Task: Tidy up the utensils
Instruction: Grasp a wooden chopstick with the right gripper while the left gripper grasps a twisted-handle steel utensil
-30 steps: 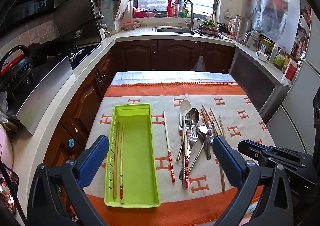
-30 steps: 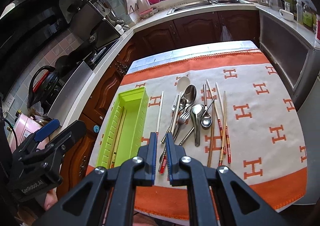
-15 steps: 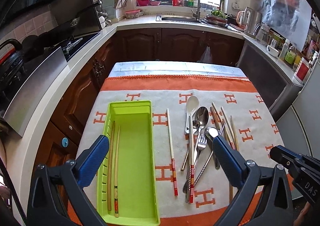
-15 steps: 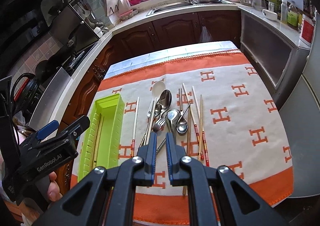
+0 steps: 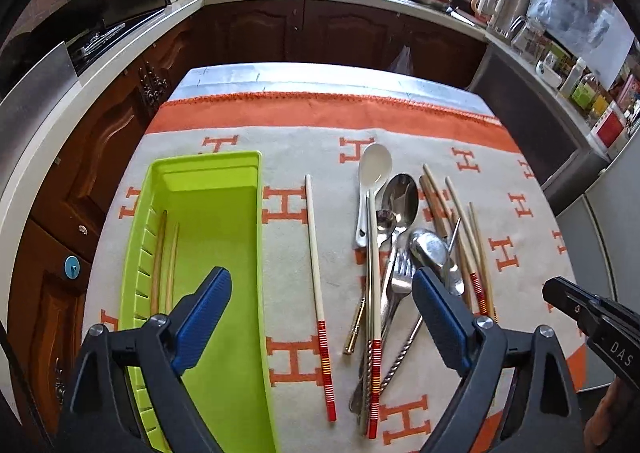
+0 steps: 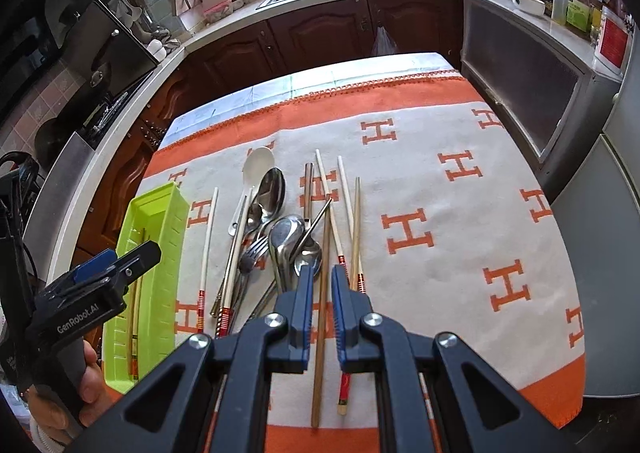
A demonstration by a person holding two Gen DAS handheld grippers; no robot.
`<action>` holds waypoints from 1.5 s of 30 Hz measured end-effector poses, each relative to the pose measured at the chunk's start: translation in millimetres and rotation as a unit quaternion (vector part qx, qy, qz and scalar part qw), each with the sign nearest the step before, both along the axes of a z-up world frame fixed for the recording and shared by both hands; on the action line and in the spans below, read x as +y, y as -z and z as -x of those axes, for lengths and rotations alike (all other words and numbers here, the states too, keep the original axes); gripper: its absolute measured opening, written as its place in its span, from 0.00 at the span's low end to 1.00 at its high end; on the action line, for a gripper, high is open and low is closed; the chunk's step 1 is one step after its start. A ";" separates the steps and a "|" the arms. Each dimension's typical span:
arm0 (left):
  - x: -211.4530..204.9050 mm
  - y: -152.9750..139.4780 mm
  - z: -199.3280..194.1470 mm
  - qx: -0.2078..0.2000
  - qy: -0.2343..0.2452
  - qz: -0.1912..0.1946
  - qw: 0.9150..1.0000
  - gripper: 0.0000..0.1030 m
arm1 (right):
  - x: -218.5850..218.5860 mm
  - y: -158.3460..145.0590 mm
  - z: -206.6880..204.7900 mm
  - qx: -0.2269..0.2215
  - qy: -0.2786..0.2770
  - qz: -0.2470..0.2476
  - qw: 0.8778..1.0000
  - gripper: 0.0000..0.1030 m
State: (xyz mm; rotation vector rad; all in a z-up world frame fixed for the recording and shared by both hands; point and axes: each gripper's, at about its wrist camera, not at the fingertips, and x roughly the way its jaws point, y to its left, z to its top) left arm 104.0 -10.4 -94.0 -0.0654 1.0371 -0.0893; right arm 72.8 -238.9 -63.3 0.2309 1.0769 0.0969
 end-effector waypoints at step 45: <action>-24.4 70.7 -2.6 0.145 0.031 0.005 0.989 0.18 | -17.4 72.5 -14.1 0.057 -0.061 -0.068 0.994 0.06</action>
